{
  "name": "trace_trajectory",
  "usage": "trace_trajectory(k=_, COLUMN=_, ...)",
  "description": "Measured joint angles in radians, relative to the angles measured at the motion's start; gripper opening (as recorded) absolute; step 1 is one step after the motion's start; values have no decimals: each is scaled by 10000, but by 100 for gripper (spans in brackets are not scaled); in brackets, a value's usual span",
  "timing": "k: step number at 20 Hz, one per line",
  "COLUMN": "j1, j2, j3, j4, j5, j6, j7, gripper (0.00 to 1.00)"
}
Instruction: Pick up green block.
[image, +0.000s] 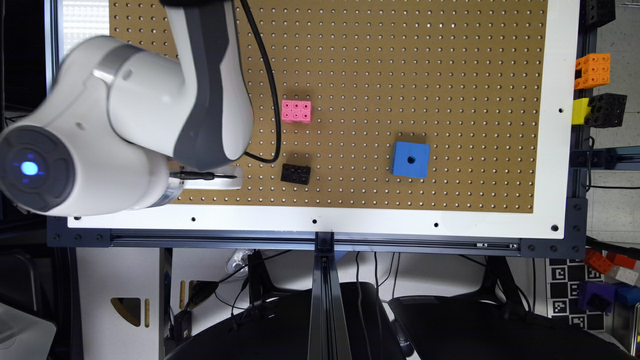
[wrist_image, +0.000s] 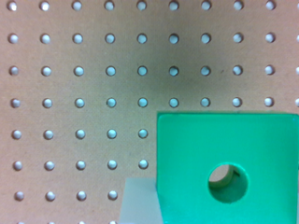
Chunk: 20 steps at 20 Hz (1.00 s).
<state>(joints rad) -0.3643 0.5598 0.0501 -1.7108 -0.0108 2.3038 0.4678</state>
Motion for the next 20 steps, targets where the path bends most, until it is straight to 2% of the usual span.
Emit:
trace_trajectory(k=2, j1=0, j2=-195, j3=0, j4=-1, j5=0, j6=-220, j7=0, gripper=0)
trace_trajectory(k=6, j1=0, j2=-316, j3=0, j4=0, j5=0, j6=-288, j7=0, gripper=0)
trace_trajectory(k=15, j1=0, j2=-875, j3=0, j4=1, j5=0, j6=-774, j7=0, gripper=0)
trace_trajectory(k=20, j1=0, j2=-904, j3=1, j4=1, j5=0, j6=-800, j7=0, gripper=0)
